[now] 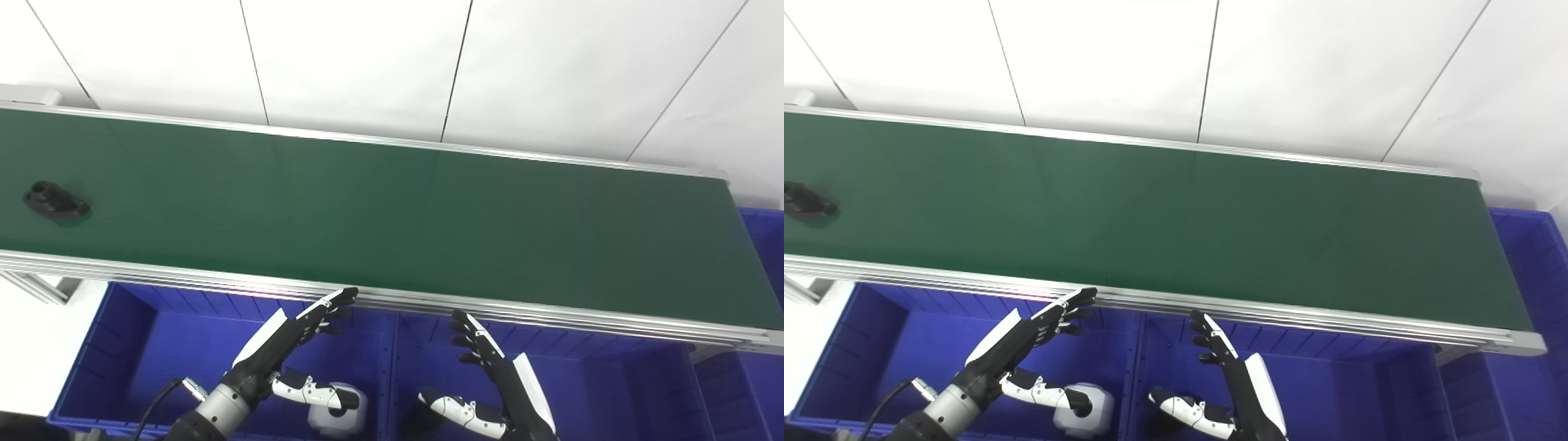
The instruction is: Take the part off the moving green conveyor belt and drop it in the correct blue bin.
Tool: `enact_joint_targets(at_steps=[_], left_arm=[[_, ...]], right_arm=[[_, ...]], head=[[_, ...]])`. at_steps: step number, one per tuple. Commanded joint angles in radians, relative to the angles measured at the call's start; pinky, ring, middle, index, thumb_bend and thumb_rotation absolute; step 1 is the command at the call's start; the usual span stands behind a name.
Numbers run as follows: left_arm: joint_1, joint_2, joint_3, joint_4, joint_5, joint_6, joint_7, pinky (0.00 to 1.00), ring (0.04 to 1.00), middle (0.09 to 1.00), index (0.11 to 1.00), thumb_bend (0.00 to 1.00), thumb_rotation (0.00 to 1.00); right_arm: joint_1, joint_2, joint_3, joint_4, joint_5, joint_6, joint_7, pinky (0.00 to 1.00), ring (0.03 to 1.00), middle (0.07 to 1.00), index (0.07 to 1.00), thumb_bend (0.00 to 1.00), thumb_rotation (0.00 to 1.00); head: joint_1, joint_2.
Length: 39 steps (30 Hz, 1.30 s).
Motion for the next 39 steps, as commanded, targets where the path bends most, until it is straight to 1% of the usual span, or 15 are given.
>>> enact_joint_targets(at_steps=[1, 9, 11, 16, 25, 29, 35, 39], left_arm=[[-0.003, 0.002, 0.001, -0.021, 0.000, -0.028, 0.017, 0.79, 0.888, 0.936, 0.932, 0.69, 0.31], [-0.005, -0.001, 0.001, -0.015, -0.006, -0.026, 0.017, 0.80, 0.889, 0.936, 0.931, 0.70, 0.31], [-0.004, -0.002, 0.001, -0.021, -0.006, -0.016, 0.016, 0.79, 0.889, 0.935, 0.931, 0.70, 0.30], [-0.008, 0.000, 0.000, -0.011, -0.011, -0.032, 0.014, 0.80, 0.890, 0.936, 0.935, 0.69, 0.30], [-0.008, 0.001, 0.001, -0.016, 0.000, -0.023, 0.017, 0.79, 0.885, 0.933, 0.932, 0.70, 0.32], [-0.008, 0.001, 0.001, -0.018, 0.000, -0.020, 0.016, 0.79, 0.885, 0.932, 0.931, 0.69, 0.31], [-0.010, 0.002, 0.001, -0.009, -0.012, -0.037, 0.014, 0.80, 0.890, 0.937, 0.931, 0.69, 0.29], [-0.009, 0.001, 0.002, -0.007, -0.007, -0.034, 0.017, 0.79, 0.890, 0.937, 0.932, 0.69, 0.30]], right_arm=[[-0.008, 0.004, 0.005, -0.026, 0.009, -0.006, 0.001, 0.77, 0.849, 0.884, 0.924, 0.63, 0.39], [-0.011, 0.004, 0.003, -0.021, 0.009, -0.004, 0.001, 0.77, 0.850, 0.882, 0.922, 0.64, 0.40], [-0.011, 0.003, 0.003, -0.020, 0.010, -0.001, 0.003, 0.77, 0.851, 0.884, 0.923, 0.64, 0.40], [-0.013, 0.001, 0.004, -0.020, 0.011, 0.000, 0.007, 0.77, 0.850, 0.884, 0.925, 0.64, 0.40], [-0.015, 0.003, 0.002, -0.017, 0.011, -0.003, 0.013, 0.77, 0.852, 0.885, 0.924, 0.64, 0.40], [-0.016, 0.003, 0.003, -0.020, 0.006, 0.001, 0.014, 0.77, 0.850, 0.884, 0.924, 0.64, 0.40], [-0.016, 0.003, 0.001, -0.015, 0.015, -0.007, 0.014, 0.77, 0.850, 0.884, 0.924, 0.64, 0.40], [-0.015, 0.003, 0.001, -0.016, 0.015, -0.005, 0.014, 0.77, 0.850, 0.884, 0.922, 0.64, 0.40]], head=[[0.001, 0.000], [0.001, -0.001], [0.001, 0.000], [0.001, 0.000], [0.001, -0.001], [0.001, -0.003], [0.000, -0.003], [0.001, -0.004]])
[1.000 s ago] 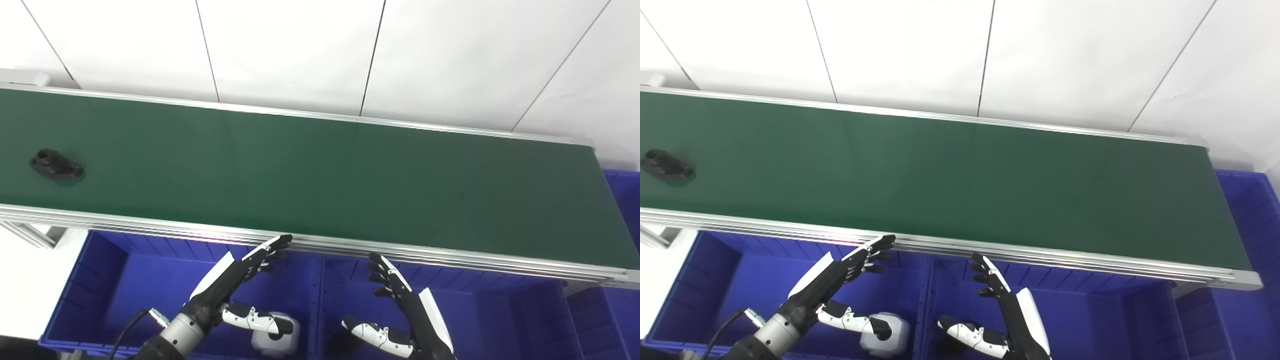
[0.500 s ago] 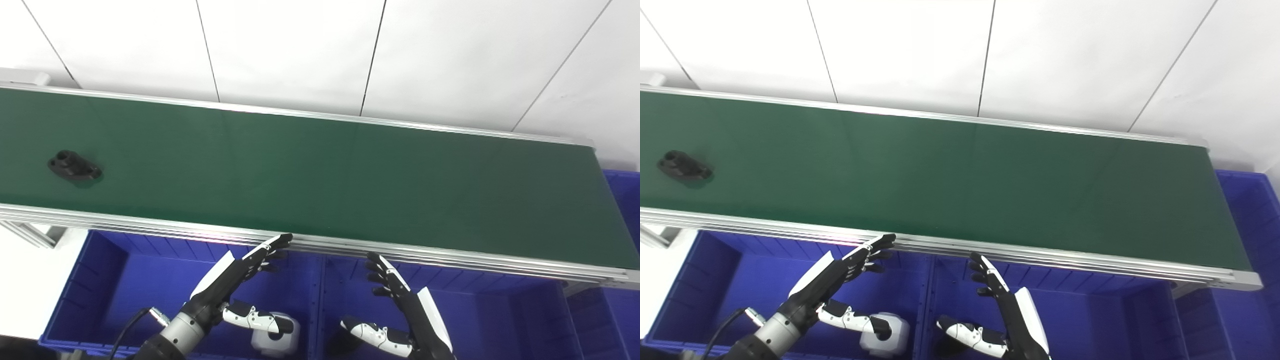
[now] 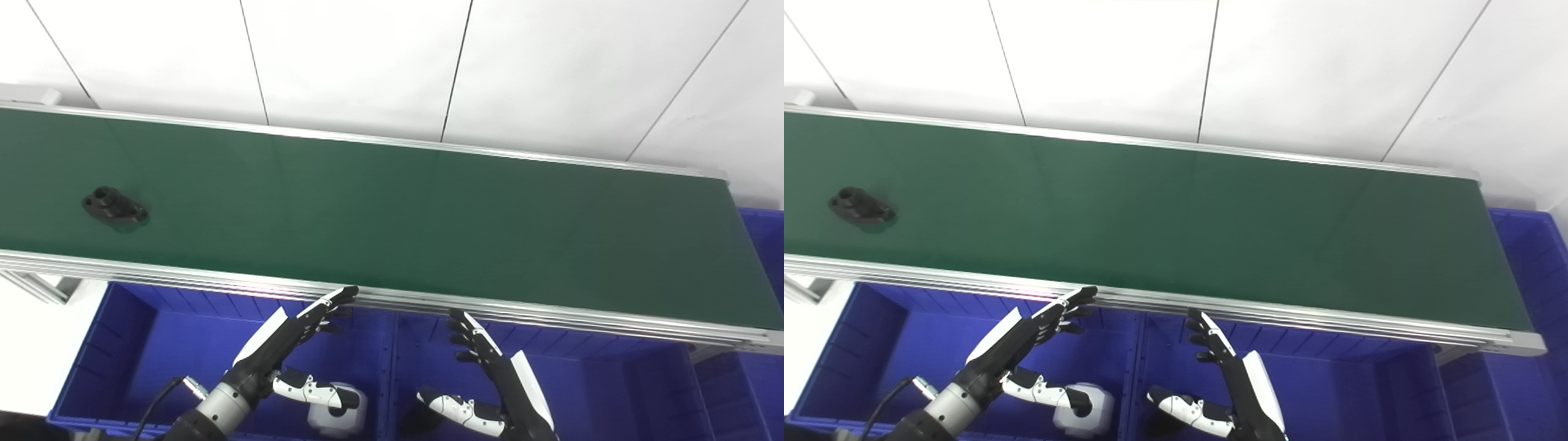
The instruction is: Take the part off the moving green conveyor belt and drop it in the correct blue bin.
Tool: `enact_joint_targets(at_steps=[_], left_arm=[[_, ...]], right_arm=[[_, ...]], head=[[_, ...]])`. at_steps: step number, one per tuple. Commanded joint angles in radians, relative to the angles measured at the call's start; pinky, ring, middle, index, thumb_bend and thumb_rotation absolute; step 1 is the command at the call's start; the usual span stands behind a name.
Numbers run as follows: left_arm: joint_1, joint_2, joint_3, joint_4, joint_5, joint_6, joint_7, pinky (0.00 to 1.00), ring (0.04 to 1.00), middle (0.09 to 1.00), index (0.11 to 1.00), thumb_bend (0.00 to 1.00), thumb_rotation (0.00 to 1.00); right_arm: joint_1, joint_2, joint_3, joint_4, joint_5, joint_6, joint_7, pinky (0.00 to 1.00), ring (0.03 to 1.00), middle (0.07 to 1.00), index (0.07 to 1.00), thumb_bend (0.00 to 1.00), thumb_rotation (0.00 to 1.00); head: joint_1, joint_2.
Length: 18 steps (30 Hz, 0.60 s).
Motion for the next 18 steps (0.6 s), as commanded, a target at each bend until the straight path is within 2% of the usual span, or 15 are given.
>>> enact_joint_targets(at_steps=[1, 10, 12, 13, 14, 15, 18], left_arm=[[-0.002, 0.001, 0.003, -0.016, -0.005, -0.032, 0.018, 0.79, 0.888, 0.936, 0.932, 0.70, 0.31], [-0.004, 0.001, 0.001, -0.009, -0.005, -0.040, 0.018, 0.79, 0.890, 0.939, 0.935, 0.69, 0.31], [-0.002, -0.002, -0.001, -0.013, 0.000, -0.033, 0.019, 0.79, 0.890, 0.939, 0.934, 0.69, 0.31], [0.001, -0.006, -0.005, -0.016, 0.005, -0.024, 0.020, 0.78, 0.891, 0.939, 0.934, 0.69, 0.31], [0.004, -0.008, -0.007, -0.018, 0.009, -0.018, 0.022, 0.79, 0.894, 0.942, 0.937, 0.71, 0.33], [0.005, -0.014, -0.013, -0.013, 0.020, -0.022, 0.027, 0.79, 0.895, 0.944, 0.937, 0.71, 0.34], [0.001, -0.031, -0.031, 0.018, 0.038, -0.050, 0.042, 0.75, 0.876, 0.933, 0.929, 0.73, 0.37]], right_arm=[[-0.005, 0.004, 0.003, -0.019, 0.010, -0.004, -0.003, 0.77, 0.850, 0.884, 0.923, 0.64, 0.40], [-0.006, 0.003, 0.003, -0.019, 0.005, -0.005, -0.003, 0.76, 0.847, 0.880, 0.923, 0.64, 0.40], [-0.006, 0.001, 0.000, -0.018, 0.008, -0.006, -0.002, 0.77, 0.848, 0.879, 0.921, 0.64, 0.39], [-0.005, -0.004, -0.002, -0.015, 0.013, -0.012, -0.001, 0.77, 0.848, 0.879, 0.921, 0.64, 0.39], [-0.004, -0.007, -0.003, -0.014, 0.016, -0.016, 0.000, 0.77, 0.852, 0.882, 0.926, 0.63, 0.38], [-0.001, -0.014, -0.007, -0.013, 0.023, -0.021, 0.002, 0.77, 0.854, 0.883, 0.927, 0.62, 0.38], [0.001, -0.033, -0.016, -0.003, 0.046, -0.040, 0.003, 0.78, 0.862, 0.895, 0.939, 0.59, 0.36]], head=[[0.001, 0.001], [0.019, -0.006], [0.060, -0.020], [0.113, -0.039], [0.113, -0.039], [0.188, -0.069], [0.275, -0.112]])
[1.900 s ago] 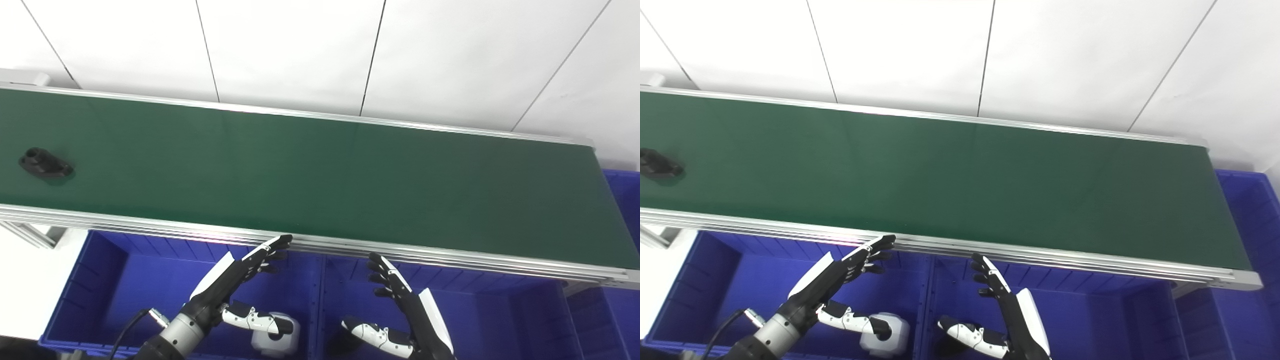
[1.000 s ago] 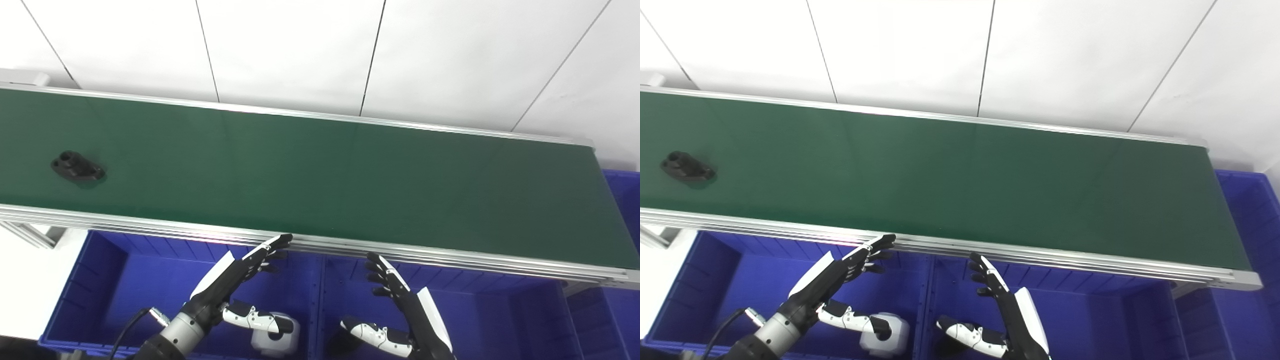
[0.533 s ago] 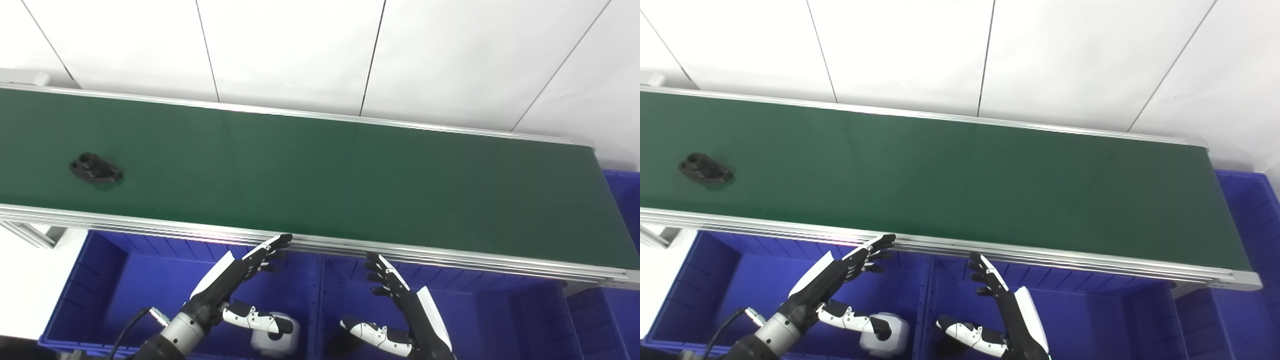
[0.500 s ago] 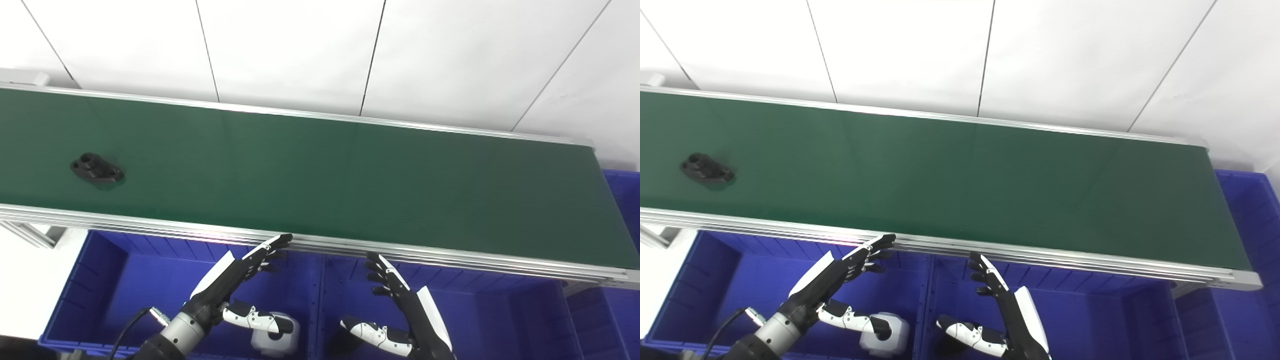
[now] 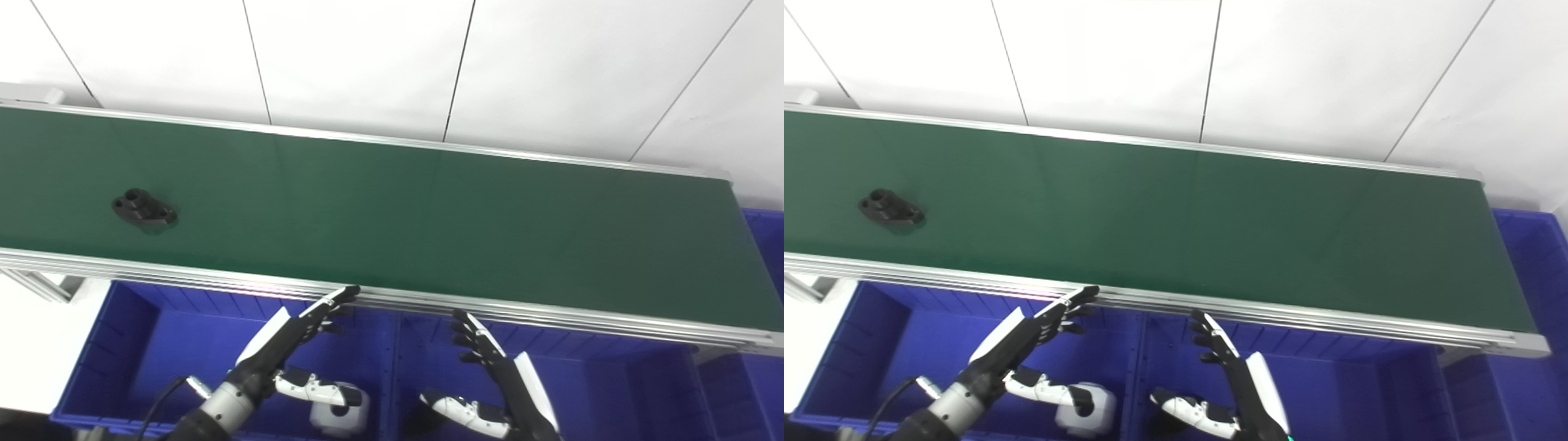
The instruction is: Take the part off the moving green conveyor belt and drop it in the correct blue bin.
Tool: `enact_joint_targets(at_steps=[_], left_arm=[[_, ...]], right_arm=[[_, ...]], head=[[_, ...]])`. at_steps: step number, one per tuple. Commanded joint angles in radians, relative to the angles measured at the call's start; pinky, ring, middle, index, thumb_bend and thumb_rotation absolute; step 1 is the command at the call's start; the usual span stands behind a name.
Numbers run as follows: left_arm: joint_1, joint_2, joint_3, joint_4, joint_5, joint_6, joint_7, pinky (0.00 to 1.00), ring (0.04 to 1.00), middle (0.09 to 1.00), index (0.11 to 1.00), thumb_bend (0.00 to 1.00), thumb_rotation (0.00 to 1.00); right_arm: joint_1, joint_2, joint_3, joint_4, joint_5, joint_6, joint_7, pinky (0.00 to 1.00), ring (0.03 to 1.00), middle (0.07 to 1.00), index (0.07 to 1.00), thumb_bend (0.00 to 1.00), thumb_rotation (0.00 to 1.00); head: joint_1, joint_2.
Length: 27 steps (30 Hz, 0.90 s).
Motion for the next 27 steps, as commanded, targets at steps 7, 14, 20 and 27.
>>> enact_joint_targets(at_steps=[7, 14, 20, 27], left_arm=[[-0.018, -0.041, -0.034, 0.059, 0.059, -0.090, 0.054, 0.75, 0.863, 0.918, 0.919, 0.73, 0.36], [-0.026, -0.054, -0.040, 0.091, 0.051, -0.118, 0.062, 0.78, 0.879, 0.925, 0.920, 0.71, 0.29], [-0.022, -0.053, -0.041, 0.098, 0.058, -0.118, 0.065, 0.78, 0.890, 0.938, 0.926, 0.71, 0.30], [-0.030, -0.046, -0.044, 0.120, 0.072, -0.123, 0.074, 0.78, 0.885, 0.937, 0.924, 0.72, 0.33]], right_arm=[[-0.012, -0.026, -0.011, 0.044, 0.054, -0.097, -0.019, 0.77, 0.874, 0.896, 0.949, 0.55, 0.32], [-0.018, -0.024, -0.010, 0.070, 0.050, -0.118, -0.028, 0.76, 0.876, 0.897, 0.950, 0.53, 0.32], [-0.020, -0.022, -0.007, 0.088, 0.051, -0.132, -0.032, 0.75, 0.866, 0.893, 0.948, 0.53, 0.32], [-0.025, -0.020, -0.003, 0.106, 0.055, -0.132, -0.038, 0.75, 0.862, 0.891, 0.941, 0.54, 0.29]], head=[[0.080, -0.069], [0.078, -0.097], [0.064, -0.118], [0.046, -0.150]])
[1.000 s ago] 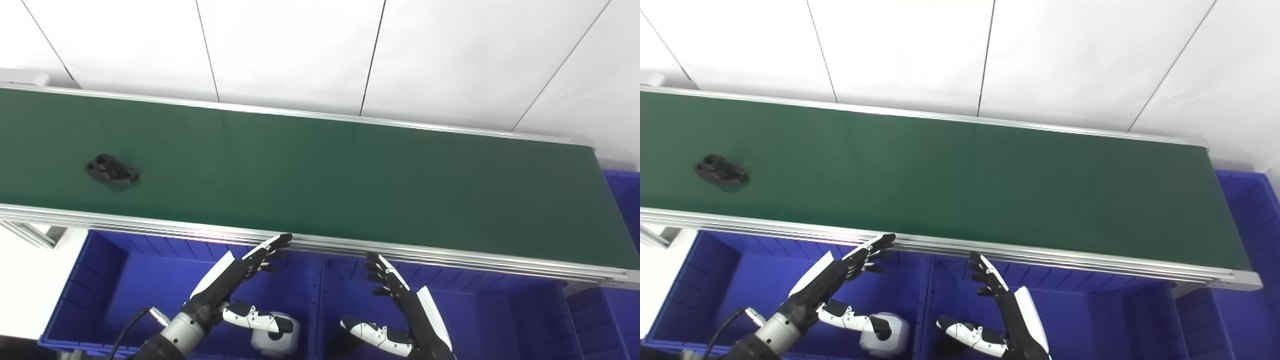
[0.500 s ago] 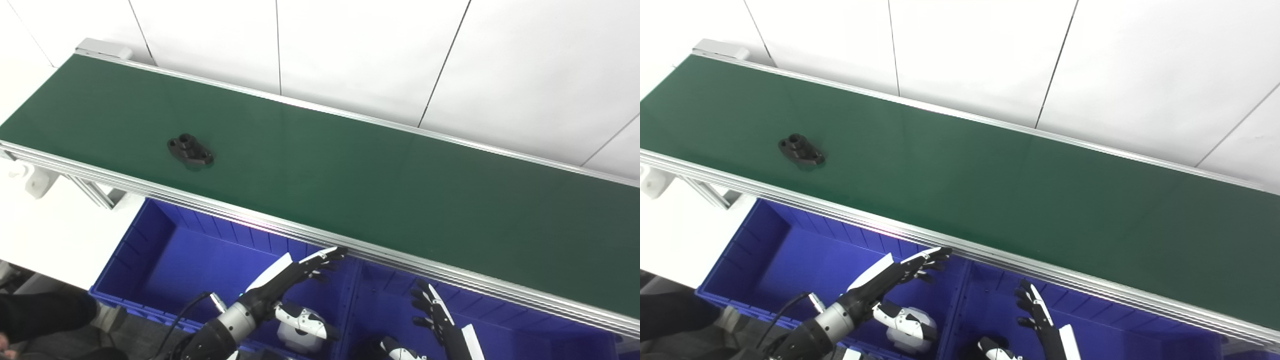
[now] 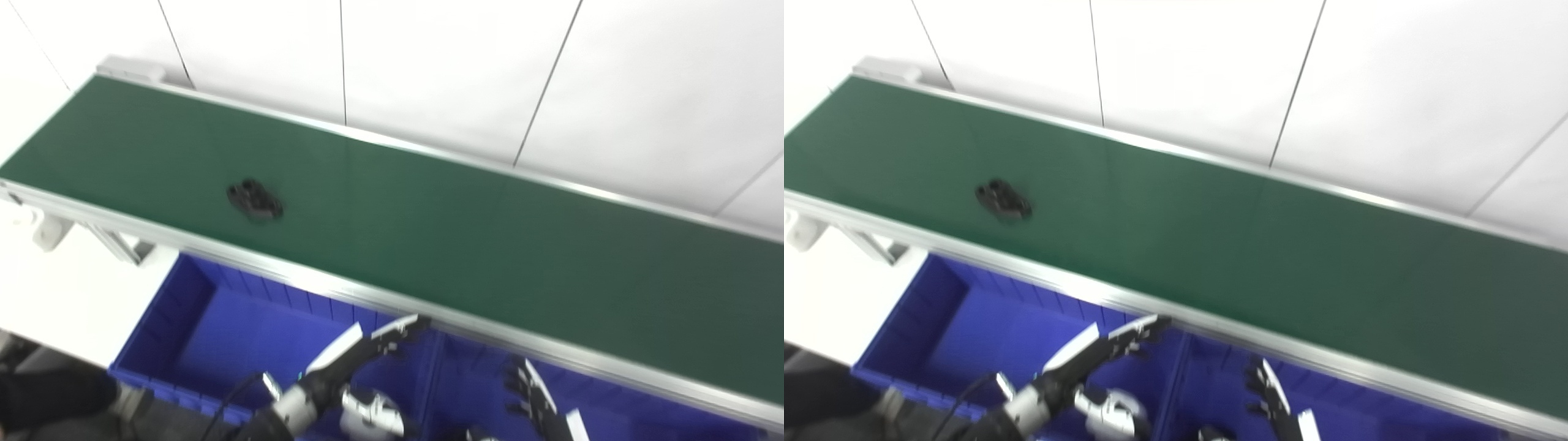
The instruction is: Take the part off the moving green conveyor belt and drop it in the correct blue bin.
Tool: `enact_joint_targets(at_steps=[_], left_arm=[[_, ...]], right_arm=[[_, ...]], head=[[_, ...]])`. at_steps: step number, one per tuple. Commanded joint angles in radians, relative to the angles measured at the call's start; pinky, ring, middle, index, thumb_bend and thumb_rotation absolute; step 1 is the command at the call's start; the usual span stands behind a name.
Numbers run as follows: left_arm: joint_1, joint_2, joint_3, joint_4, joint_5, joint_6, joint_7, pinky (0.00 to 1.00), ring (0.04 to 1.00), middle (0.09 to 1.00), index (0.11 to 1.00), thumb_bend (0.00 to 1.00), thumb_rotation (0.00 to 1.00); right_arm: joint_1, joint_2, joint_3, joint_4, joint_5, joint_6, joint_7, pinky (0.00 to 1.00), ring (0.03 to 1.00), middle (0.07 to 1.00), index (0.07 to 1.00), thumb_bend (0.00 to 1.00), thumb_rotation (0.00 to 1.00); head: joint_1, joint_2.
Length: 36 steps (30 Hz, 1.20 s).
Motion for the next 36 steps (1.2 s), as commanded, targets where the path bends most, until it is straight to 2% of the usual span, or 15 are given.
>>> enact_joint_targets(at_steps=[1, 10, 22, 31, 36], left_arm=[[-0.009, 0.006, -0.004, -0.004, 0.009, -0.040, 0.017, 0.78, 0.883, 0.935, 0.922, 0.73, 0.33], [-0.019, 0.005, -0.002, 0.026, 0.007, -0.059, 0.023, 0.77, 0.882, 0.931, 0.916, 0.74, 0.32], [-0.027, 0.004, -0.001, 0.044, 0.008, -0.071, 0.023, 0.77, 0.880, 0.927, 0.912, 0.74, 0.30], [-0.020, -0.003, -0.002, 0.038, 0.000, -0.076, 0.025, 0.78, 0.879, 0.922, 0.909, 0.75, 0.29], [-0.008, 0.000, -0.002, 0.035, 0.000, -0.089, 0.028, 0.76, 0.875, 0.921, 0.916, 0.74, 0.30]], right_arm=[[-0.008, 0.007, 0.002, -0.004, 0.010, -0.069, -0.014, 0.74, 0.860, 0.890, 0.940, 0.55, 0.29], [-0.019, 0.010, 0.005, 0.032, 0.005, -0.103, -0.030, 0.72, 0.849, 0.881, 0.929, 0.55, 0.27], [-0.023, 0.014, -0.001, 0.045, 0.009, -0.128, -0.044, 0.70, 0.831, 0.869, 0.915, 0.57, 0.26], [-0.015, 0.027, -0.029, 0.031, 0.028, -0.228, -0.091, 0.67, 0.803, 0.834, 0.881, 0.58, 0.22], [-0.014, 0.023, -0.044, -0.041, 0.027, -0.236, -0.095, 0.65, 0.786, 0.826, 0.866, 0.58, 0.25]], head=[[-0.001, -0.003], [-0.012, -0.025], [-0.018, -0.030], [-0.059, -0.013], [-0.099, 0.003]])
